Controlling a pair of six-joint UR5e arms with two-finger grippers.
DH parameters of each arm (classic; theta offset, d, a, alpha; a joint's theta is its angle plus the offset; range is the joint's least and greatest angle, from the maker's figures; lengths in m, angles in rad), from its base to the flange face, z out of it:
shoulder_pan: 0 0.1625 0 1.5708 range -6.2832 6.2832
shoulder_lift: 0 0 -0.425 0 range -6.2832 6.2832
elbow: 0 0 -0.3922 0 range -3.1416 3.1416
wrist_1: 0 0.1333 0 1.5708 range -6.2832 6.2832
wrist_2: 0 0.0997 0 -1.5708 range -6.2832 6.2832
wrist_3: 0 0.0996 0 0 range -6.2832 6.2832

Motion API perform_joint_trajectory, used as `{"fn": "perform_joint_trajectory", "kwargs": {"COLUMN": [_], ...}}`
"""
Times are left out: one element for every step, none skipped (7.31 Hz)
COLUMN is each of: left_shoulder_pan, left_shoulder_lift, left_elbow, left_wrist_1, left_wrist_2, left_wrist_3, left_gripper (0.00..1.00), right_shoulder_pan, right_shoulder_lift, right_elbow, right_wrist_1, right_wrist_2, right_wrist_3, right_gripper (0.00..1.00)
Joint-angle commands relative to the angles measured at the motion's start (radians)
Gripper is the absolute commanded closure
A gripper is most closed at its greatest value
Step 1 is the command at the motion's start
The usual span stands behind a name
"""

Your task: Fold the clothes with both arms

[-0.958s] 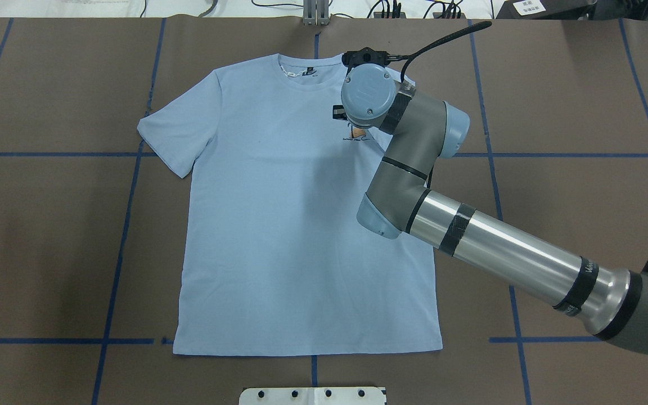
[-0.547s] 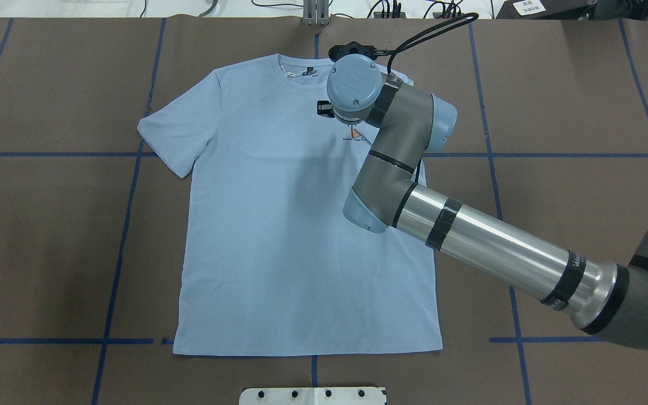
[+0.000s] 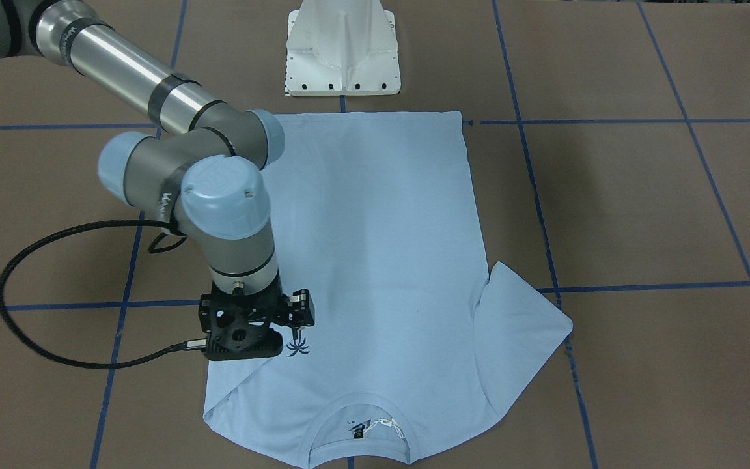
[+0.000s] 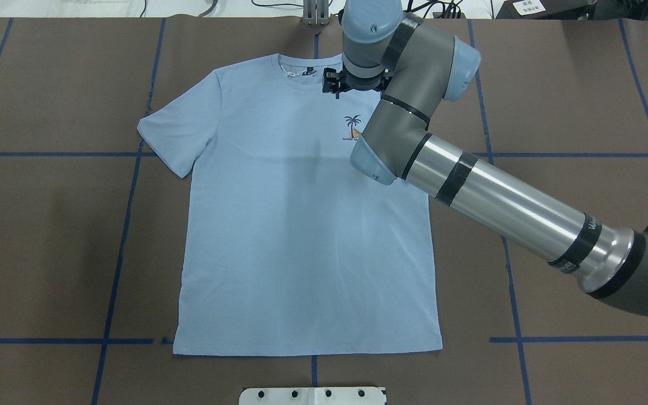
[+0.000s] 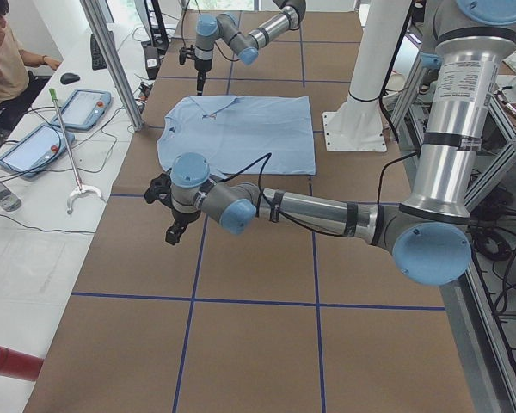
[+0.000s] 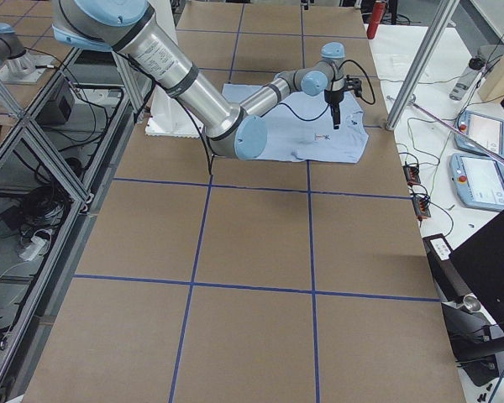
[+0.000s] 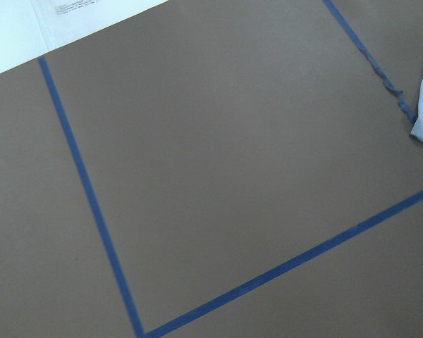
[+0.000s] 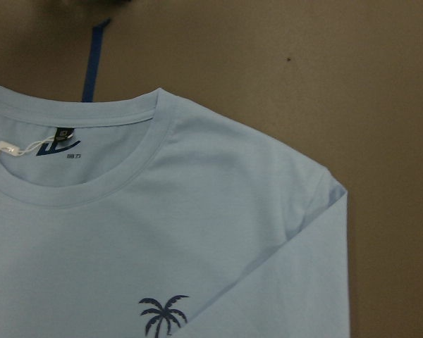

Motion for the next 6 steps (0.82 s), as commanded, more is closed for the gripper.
{"fn": "perform_joint_trajectory", "kwargs": {"left_shoulder_pan": [0.113, 0.164, 0.225, 0.273, 0.317, 0.363], "left_shoulder_lift": [-0.081, -0.116, -0.147, -0.188, -0.228, -0.249], "left_elbow": [0.047, 0.099, 0.146, 0.203, 0.255, 0.292], "left_wrist_1": [-0.039, -0.118, -0.193, -0.242, -0.284, -0.331], "left_wrist_2": [0.004, 0.062, 0.122, 0.168, 0.219, 0.271], "left_wrist_3": [-0.226, -0.347, -0.477, -0.561, -0.639, -0.722], "left_gripper": [0.00, 0.05, 0.11, 0.15, 0.21, 0.29], "right_shoulder_pan": [0.136, 0.209, 0.280, 0.348, 0.397, 0.411], "right_shoulder_lift": [-0.092, -0.171, -0.231, -0.286, -0.329, -0.347], "right_elbow": [0.048, 0.091, 0.106, 0.119, 0.129, 0.131], "right_wrist_1": [-0.007, -0.004, 0.000, 0.006, 0.005, 0.006], "right_wrist_2": [0.132, 0.198, 0.264, 0.316, 0.362, 0.370], "right_wrist_3": [-0.207, -0.331, -0.438, -0.529, -0.615, -0.632], "right_gripper": [0.00, 0.00, 0.00, 0.00, 0.00, 0.00]}}
